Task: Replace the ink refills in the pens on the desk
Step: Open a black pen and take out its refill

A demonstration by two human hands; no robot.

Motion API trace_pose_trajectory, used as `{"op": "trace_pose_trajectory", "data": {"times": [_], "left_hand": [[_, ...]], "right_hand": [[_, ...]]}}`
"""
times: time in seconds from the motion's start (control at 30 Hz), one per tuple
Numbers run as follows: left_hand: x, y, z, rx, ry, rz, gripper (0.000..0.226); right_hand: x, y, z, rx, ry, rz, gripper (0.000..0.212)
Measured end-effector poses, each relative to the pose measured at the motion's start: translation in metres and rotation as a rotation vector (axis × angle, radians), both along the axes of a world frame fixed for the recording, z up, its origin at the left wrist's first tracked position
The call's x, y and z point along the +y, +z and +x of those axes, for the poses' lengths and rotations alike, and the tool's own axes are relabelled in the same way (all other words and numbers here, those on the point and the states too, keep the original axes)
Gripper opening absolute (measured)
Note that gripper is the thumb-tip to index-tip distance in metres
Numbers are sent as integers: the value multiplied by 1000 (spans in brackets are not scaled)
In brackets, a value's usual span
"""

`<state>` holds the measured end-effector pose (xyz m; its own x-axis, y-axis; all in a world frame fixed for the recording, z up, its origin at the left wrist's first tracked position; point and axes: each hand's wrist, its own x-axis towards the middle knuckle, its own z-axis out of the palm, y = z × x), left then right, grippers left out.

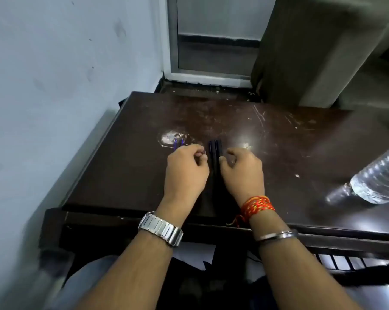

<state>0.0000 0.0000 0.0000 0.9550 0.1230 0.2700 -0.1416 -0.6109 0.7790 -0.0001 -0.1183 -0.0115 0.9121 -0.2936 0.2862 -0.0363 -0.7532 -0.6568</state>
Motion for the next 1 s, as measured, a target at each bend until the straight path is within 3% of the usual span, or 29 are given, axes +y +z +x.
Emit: {"op": "trace_pose_trajectory", "data": {"times": [0.13, 0.4, 0.67, 1.0], "left_hand": [[-17, -8, 13, 98, 0, 19, 7], [-25, -24, 28, 285, -31, 135, 23], [-22, -26, 30, 314, -22, 106, 20], [-16, -22, 27, 332, 32, 46, 36]], "right_hand": [[-7, -4, 10, 116, -45, 130, 21], [-21, -7, 21, 257, 21, 110, 18], [-15, -6, 19, 309, 101, 91, 30], [-23, -4, 15, 295, 6, 6, 16]]}}
